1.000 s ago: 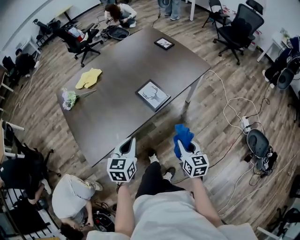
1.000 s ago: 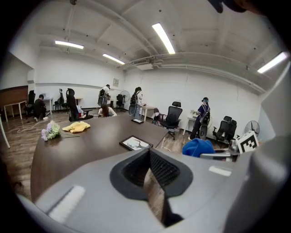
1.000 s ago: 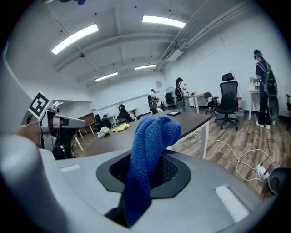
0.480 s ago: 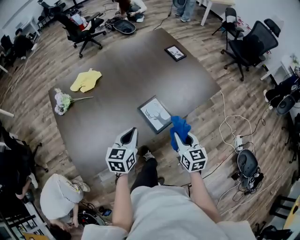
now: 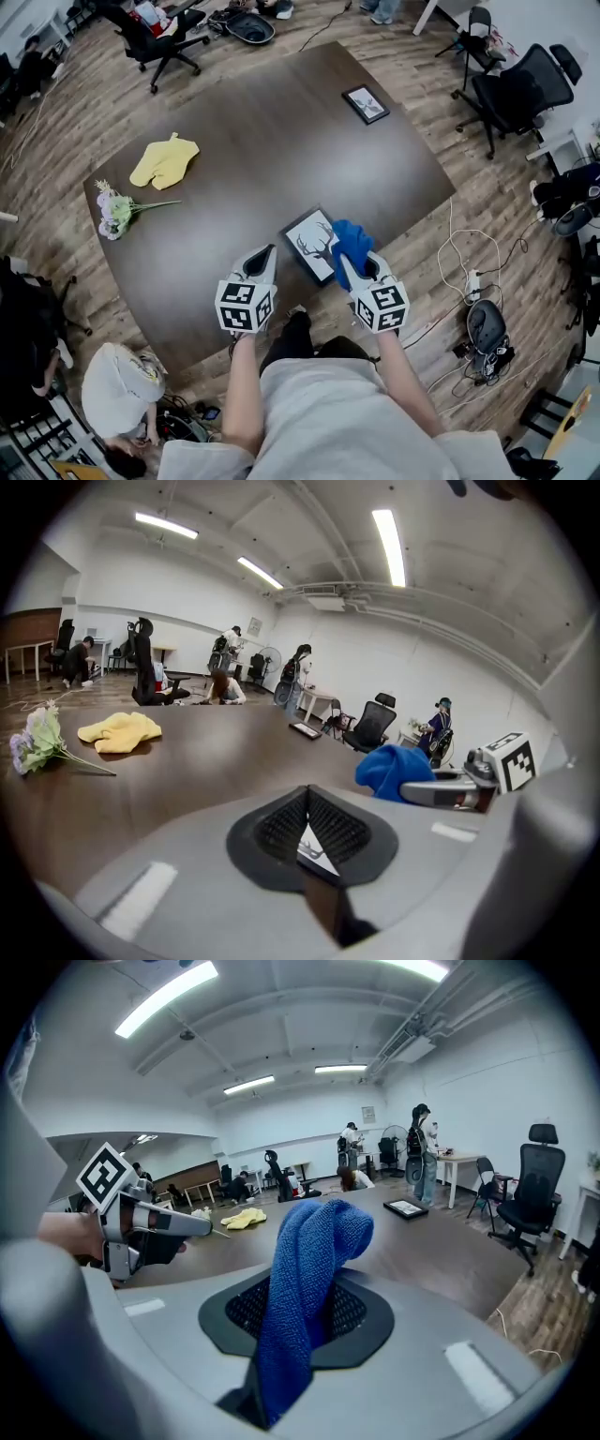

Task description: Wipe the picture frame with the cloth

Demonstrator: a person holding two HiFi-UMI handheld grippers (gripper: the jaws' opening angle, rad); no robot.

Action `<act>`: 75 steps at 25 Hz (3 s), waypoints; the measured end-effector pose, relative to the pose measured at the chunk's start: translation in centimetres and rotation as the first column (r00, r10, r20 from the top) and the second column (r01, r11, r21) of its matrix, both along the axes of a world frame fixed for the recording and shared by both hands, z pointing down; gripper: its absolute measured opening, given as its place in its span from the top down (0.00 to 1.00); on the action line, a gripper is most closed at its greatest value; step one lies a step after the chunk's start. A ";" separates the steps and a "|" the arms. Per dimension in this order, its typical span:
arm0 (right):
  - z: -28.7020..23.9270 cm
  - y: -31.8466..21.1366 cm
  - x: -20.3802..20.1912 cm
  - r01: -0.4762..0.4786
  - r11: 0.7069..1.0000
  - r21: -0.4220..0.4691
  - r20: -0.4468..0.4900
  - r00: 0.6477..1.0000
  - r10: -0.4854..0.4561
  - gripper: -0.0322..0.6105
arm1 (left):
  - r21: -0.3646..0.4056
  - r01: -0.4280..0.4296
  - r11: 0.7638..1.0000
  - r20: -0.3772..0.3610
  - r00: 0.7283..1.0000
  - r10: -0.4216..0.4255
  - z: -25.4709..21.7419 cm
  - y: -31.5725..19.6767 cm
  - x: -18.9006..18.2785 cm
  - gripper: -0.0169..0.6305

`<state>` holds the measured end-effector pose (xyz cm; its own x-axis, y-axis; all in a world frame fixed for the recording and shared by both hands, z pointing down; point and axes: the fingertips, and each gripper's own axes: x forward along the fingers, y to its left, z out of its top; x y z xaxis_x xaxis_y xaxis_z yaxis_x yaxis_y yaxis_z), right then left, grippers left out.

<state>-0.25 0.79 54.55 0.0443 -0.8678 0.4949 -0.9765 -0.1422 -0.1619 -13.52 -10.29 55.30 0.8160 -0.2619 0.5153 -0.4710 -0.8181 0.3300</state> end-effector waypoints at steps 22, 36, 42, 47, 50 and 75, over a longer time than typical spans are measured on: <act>6.1 -10.4 1.2 0.595 0.794 -0.126 -0.048 0.796 -0.604 0.82 | -0.236 0.345 0.908 0.137 0.937 -0.320 8.7 0.9 1.7 0.87; 15.0 -8.2 3.0 0.816 0.526 -0.240 -0.015 0.538 -0.843 0.82 | -0.280 0.641 0.714 0.344 0.762 -0.549 16.7 4.9 2.9 0.72; 16.7 -6.7 1.8 0.842 0.498 -0.210 0.014 0.512 -0.859 0.82 | -0.281 0.663 0.694 0.382 0.740 -0.553 18.0 5.9 3.8 0.67; 17.0 -7.1 1.3 0.849 0.502 -0.165 0.049 0.515 -0.856 0.82 | -0.263 0.701 0.663 0.410 0.703 -0.581 18.7 5.6 3.5 0.67; 16.6 -7.3 1.3 0.851 0.507 -0.138 0.070 0.519 -0.852 0.82 | -0.240 0.711 0.661 0.429 0.689 -0.584 18.9 5.7 3.6 0.67; 12.0 -16.1 0.0 0.841 0.531 -0.105 -0.163 0.512 -0.843 0.82 | -0.186 0.755 0.629 0.444 0.636 -0.631 16.0 5.4 3.9 0.77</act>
<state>-0.24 -15.35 66.56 -0.6206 -0.5395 0.5690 -0.6478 0.7617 0.0156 -9.64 -4.85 71.29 0.2380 -0.4461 0.8628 -0.9702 -0.0678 0.2326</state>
